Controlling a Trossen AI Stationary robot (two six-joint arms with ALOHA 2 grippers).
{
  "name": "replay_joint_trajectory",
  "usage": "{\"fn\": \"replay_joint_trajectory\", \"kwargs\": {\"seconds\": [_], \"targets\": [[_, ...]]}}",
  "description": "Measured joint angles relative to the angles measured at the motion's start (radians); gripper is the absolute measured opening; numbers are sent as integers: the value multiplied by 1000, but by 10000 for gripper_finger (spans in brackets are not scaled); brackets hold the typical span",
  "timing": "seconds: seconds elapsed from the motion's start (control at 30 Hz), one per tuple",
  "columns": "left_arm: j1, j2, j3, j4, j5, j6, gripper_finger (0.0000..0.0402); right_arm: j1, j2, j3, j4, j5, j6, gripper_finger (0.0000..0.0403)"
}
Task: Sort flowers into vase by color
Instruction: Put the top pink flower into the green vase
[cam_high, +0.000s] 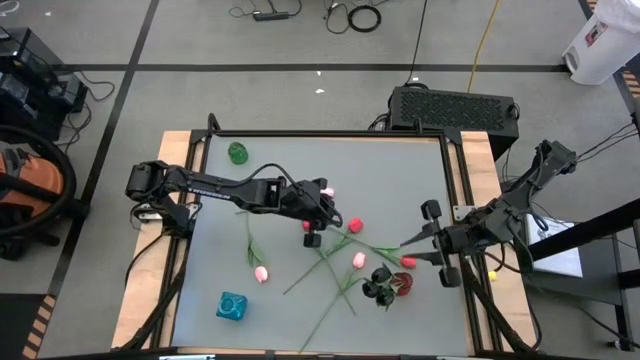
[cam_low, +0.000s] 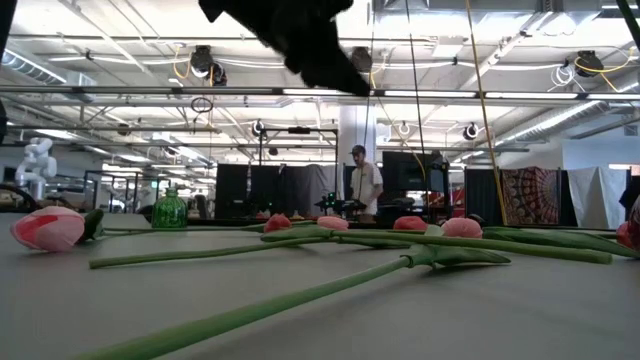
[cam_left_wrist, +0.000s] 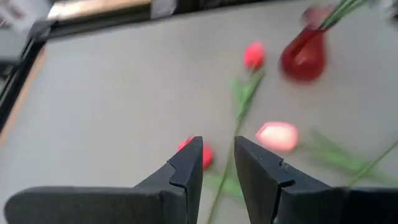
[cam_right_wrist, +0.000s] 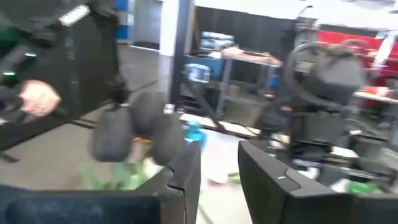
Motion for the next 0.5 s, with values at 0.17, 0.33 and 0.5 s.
{"fn": "replay_joint_trajectory", "kwargs": {"seconds": [0.17,0.33,0.5], "targets": [[0,0,0,-155,-76,-1,100,0,0,0,-8,65,-12,98],[0,0,0,-282,-154,-27,100,0,0,0,-23,64,-11,98],[6,0,0,-352,-284,-54,100,0,0,0,-47,64,-11,98]]}}
